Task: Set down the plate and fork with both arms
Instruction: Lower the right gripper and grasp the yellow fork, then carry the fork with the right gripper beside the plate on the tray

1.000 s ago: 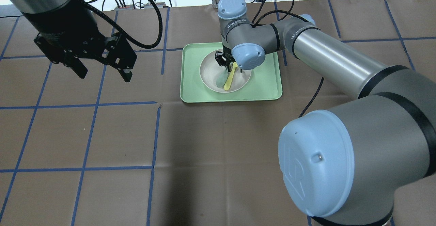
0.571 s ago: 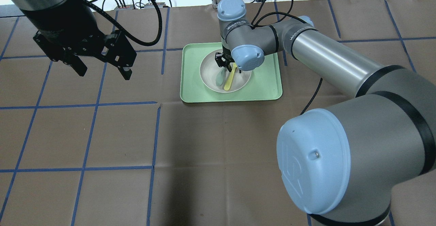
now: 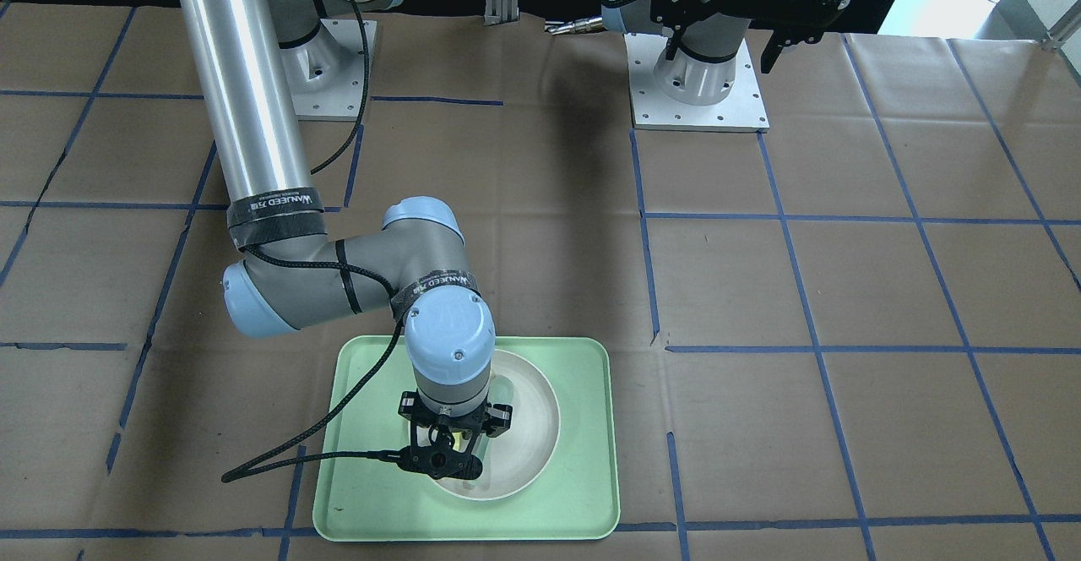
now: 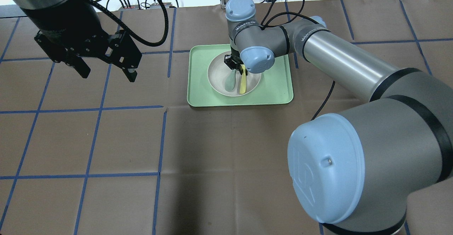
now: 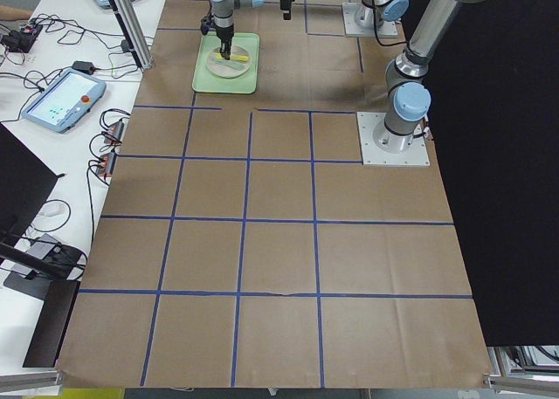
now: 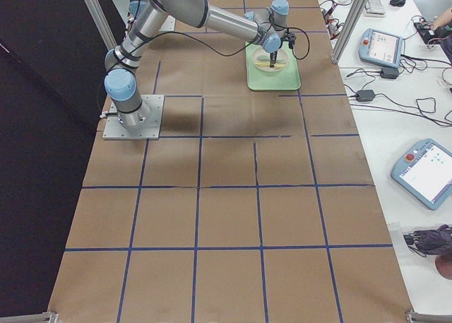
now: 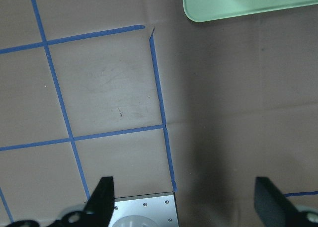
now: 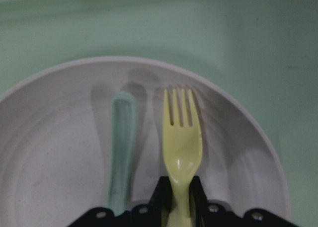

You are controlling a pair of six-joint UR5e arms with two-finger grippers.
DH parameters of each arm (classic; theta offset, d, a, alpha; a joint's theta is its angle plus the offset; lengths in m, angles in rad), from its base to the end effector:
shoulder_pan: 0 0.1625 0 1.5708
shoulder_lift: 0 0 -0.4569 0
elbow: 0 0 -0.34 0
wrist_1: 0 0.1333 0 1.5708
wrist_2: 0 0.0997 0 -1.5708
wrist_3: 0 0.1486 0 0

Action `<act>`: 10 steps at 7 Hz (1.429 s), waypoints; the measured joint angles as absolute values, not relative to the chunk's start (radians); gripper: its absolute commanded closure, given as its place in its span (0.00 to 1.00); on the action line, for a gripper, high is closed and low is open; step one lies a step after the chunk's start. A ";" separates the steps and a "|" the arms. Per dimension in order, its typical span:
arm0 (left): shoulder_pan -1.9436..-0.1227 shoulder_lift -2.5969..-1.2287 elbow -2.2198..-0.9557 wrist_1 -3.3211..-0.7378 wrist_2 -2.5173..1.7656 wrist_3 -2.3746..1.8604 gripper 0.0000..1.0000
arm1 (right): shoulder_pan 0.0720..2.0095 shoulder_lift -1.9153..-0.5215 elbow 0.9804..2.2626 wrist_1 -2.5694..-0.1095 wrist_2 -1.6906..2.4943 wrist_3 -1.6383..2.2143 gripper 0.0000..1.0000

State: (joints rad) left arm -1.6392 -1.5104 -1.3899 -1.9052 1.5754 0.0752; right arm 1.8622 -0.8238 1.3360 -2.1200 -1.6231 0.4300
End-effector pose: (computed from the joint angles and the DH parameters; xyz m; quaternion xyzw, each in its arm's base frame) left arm -0.1588 -0.3781 0.5426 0.0718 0.9963 0.0465 0.0021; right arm 0.3248 -0.6458 0.1865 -0.0697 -0.9971 0.0265 0.0179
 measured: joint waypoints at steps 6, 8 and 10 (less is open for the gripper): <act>-1.640 -1.510 -1.392 -1.905 1.581 0.076 0.00 | 1.862 -0.848 1.320 -2.103 -1.620 0.431 1.00; -1.640 -1.511 -1.392 -1.905 1.581 0.077 0.00 | 1.863 -0.886 1.308 -2.046 -1.616 0.430 1.00; -1.640 -1.511 -1.390 -1.904 1.580 0.077 0.00 | 1.855 -0.922 1.276 -1.961 -1.613 0.423 1.00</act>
State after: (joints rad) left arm -1.6398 -1.5109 -1.3902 -1.9041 1.5805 0.0767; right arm 1.8554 -0.9224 1.2758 -1.9611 -1.6134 0.4234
